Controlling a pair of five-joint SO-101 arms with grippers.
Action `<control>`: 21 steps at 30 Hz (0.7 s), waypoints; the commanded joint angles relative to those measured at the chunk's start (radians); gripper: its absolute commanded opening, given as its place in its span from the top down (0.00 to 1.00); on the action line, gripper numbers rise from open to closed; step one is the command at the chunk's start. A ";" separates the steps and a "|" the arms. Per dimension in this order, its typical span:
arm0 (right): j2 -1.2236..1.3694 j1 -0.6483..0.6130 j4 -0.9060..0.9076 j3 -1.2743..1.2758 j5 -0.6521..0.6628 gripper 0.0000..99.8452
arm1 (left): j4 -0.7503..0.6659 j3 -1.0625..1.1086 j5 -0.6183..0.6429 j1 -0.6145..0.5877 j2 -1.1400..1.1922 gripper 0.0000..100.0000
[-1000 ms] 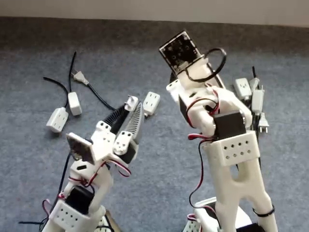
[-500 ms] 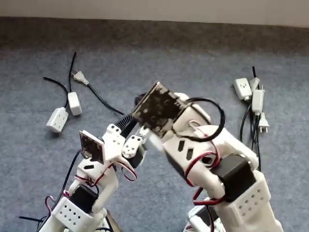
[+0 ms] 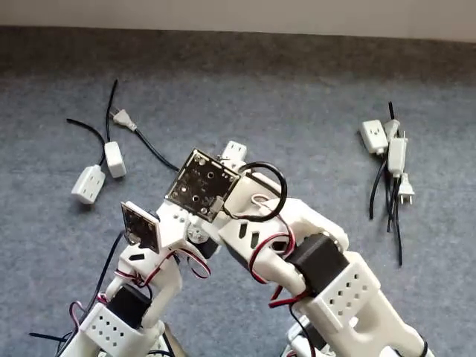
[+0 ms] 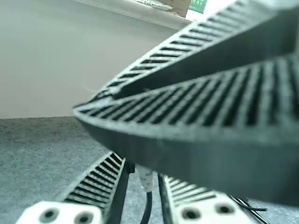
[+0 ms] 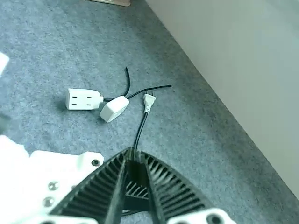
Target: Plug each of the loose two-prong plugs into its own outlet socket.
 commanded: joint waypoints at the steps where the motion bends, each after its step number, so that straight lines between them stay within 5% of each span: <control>1: 0.004 0.077 -0.105 0.045 -0.002 0.99 | -0.023 0.008 0.000 0.015 -0.005 0.99; 21: 0.248 0.240 -0.223 0.076 0.000 0.99 | -0.020 -0.030 0.000 -0.008 -0.005 0.99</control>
